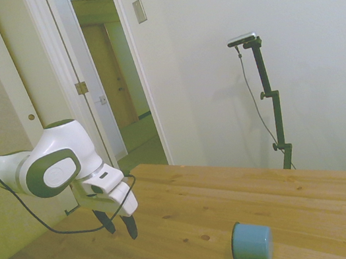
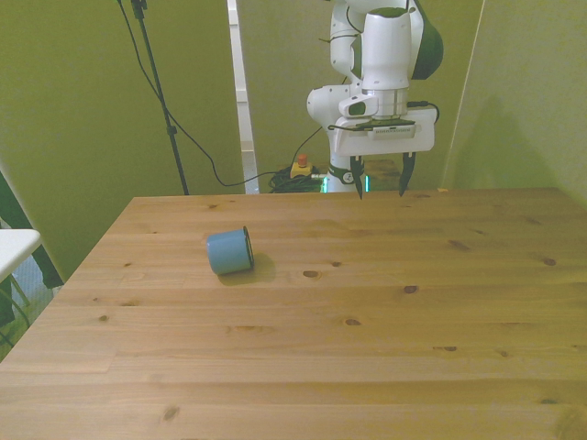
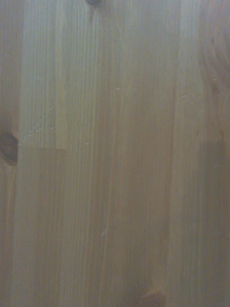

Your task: Flip the mug upright

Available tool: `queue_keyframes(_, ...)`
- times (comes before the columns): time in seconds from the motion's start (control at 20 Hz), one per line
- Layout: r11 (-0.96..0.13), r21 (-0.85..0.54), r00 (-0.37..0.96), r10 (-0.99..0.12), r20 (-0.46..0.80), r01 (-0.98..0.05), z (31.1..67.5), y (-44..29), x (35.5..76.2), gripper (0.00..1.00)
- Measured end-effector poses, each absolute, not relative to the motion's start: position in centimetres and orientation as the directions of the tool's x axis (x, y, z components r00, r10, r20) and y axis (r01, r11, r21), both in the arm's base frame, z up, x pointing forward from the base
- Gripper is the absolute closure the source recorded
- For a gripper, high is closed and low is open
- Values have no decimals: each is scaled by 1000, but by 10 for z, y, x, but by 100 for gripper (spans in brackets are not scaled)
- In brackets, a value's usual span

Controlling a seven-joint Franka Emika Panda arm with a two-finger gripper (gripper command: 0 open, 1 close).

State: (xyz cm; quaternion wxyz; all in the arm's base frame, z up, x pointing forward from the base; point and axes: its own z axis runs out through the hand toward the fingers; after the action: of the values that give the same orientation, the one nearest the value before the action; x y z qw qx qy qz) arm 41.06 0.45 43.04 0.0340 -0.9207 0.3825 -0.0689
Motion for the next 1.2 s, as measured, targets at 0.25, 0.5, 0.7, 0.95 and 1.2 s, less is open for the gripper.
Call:
queue_keyframes(0.25,-705,-70,692,-707,144,-706,433,-17,413,0)
queue_keyframes(0.5,-645,2,626,-740,246,-764,431,-84,424,0)
queue_keyframes(0.7,-595,2,562,-757,335,-803,424,-123,446,0)
queue_keyframes(0.95,-603,36,567,-726,388,-797,426,-128,468,0)
queue_keyframes(1.2,-622,107,585,-645,492,-776,422,-145,468,0)
